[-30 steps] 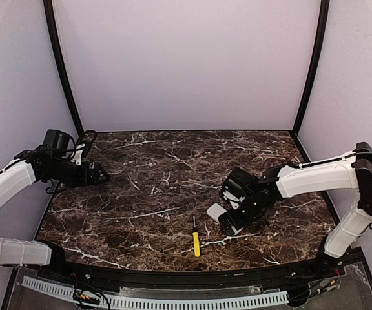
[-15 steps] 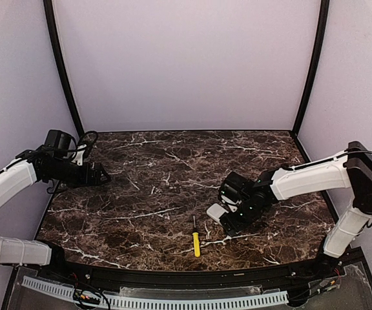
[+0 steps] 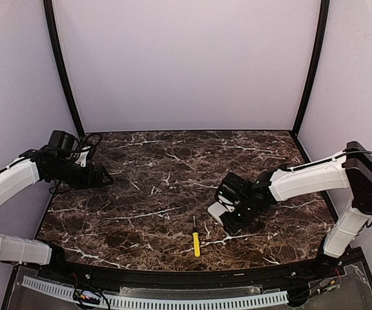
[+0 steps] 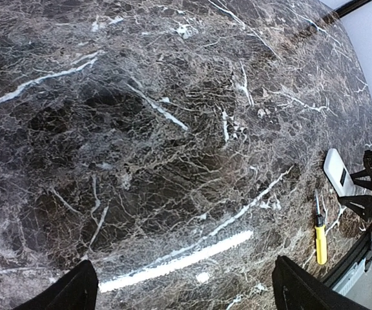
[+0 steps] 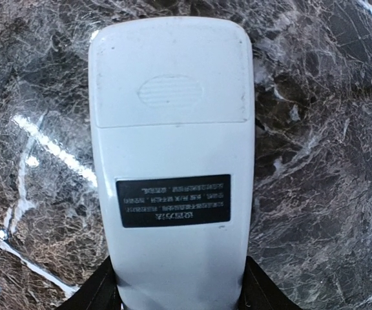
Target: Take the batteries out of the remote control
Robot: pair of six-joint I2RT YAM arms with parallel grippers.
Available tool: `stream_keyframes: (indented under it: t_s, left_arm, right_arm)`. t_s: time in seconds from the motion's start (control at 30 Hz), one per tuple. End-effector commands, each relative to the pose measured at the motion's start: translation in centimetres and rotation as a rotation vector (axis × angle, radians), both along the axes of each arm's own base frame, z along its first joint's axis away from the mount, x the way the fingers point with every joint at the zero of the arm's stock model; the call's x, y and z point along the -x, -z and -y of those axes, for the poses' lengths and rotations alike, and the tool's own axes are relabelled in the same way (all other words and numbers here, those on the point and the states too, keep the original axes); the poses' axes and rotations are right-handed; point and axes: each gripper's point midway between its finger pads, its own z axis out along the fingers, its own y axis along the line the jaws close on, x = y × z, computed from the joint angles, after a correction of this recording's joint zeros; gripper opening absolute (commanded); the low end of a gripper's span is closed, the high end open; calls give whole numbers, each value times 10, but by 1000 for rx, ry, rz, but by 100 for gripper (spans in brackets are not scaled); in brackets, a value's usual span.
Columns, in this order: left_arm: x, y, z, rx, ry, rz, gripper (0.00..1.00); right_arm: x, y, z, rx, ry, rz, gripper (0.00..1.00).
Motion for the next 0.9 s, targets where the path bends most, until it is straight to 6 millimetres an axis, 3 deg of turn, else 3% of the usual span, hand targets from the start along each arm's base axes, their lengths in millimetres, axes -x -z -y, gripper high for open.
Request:
stream_keyframes:
  t_s: [0.0,0.3,0.63,0.87]
  left_arm:
    - [0,-12,19,47,60,17,95]
    - [5,-34,62,167,194,12,94]
    - [3,-58,102,324,296,5,91]
    - [12,-77,132,405,421,-5,90]
  right_arm:
    - [-3,-2,-4,-12,-28,35,46]
    - [-17,-31,-25,-99,-67,109,42]
    - [-44,-95,-61,-237,-143,268,41]
    - [-56,-146,-94,-361,-263,392,42]
